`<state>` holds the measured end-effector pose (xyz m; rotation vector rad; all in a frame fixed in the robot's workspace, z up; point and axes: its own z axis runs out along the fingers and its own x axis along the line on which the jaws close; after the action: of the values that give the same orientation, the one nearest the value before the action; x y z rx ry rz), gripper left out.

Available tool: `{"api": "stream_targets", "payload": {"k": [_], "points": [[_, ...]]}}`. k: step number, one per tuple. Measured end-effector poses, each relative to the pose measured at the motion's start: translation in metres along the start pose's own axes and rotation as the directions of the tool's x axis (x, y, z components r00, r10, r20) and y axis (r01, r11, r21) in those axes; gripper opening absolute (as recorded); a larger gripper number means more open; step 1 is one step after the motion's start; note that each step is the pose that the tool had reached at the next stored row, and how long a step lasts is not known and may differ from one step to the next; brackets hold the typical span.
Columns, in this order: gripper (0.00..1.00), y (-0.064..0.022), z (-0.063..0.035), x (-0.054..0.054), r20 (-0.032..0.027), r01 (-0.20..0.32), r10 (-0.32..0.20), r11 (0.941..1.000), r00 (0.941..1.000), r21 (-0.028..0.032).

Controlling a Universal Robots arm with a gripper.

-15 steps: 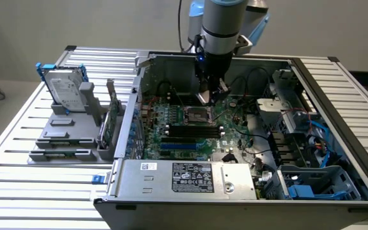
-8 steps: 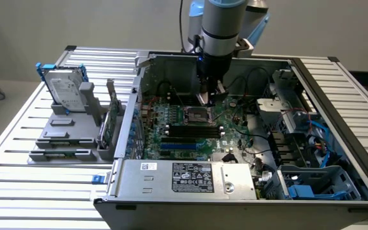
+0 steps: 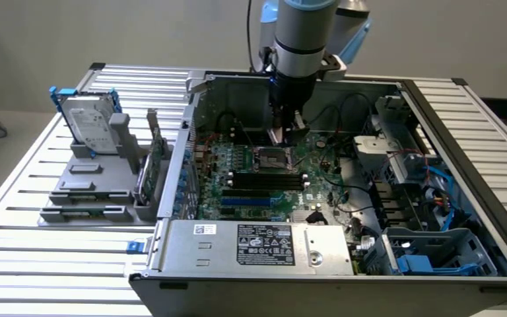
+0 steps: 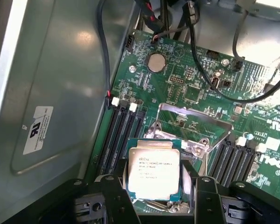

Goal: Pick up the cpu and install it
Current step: 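Place the cpu into insertion slot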

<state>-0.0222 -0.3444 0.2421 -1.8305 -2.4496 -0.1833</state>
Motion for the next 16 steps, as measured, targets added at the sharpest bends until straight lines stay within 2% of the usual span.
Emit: {"api": "stream_targets", "payload": {"k": [8, 16], "points": [[0.55, -0.0060, 0.0013, 0.0016, 0.0028, -0.065, 0.065, 0.9978, 0.9979, -0.0086], [0.55, -0.0100, 0.0039, 0.0025, 0.0057, -0.148, 0.148, 0.9888, 0.9890, -0.0203]]}}
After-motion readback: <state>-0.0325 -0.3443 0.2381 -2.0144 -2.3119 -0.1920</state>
